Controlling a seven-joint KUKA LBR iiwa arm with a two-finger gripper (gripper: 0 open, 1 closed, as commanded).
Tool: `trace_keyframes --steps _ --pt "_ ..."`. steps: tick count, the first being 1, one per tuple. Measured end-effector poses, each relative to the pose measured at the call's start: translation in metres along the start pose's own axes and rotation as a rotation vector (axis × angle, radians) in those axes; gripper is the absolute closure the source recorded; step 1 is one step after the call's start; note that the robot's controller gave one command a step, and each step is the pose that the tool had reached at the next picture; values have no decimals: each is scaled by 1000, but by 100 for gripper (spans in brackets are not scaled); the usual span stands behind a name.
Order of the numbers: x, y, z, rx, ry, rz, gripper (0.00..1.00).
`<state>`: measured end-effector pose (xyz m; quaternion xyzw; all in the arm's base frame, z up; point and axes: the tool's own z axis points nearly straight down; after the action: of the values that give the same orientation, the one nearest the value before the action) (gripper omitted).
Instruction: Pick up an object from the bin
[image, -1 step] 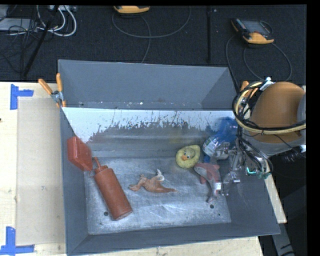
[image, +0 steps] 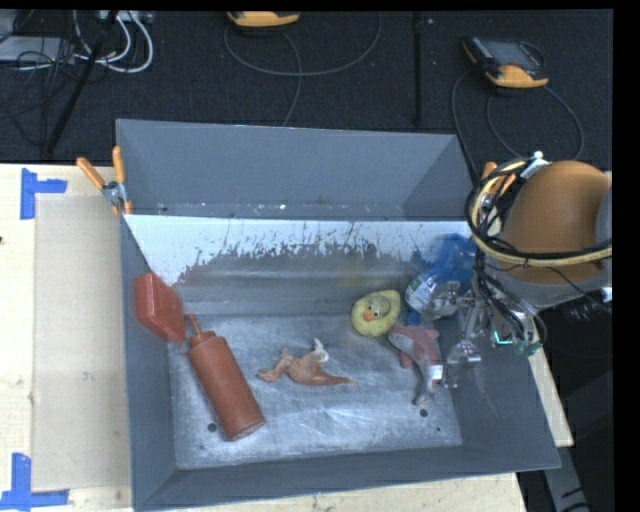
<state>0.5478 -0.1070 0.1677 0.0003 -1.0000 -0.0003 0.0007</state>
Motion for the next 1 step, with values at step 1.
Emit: trace_keyframes --steps 1 --pt "16 9 37 1 -8 -52 0"
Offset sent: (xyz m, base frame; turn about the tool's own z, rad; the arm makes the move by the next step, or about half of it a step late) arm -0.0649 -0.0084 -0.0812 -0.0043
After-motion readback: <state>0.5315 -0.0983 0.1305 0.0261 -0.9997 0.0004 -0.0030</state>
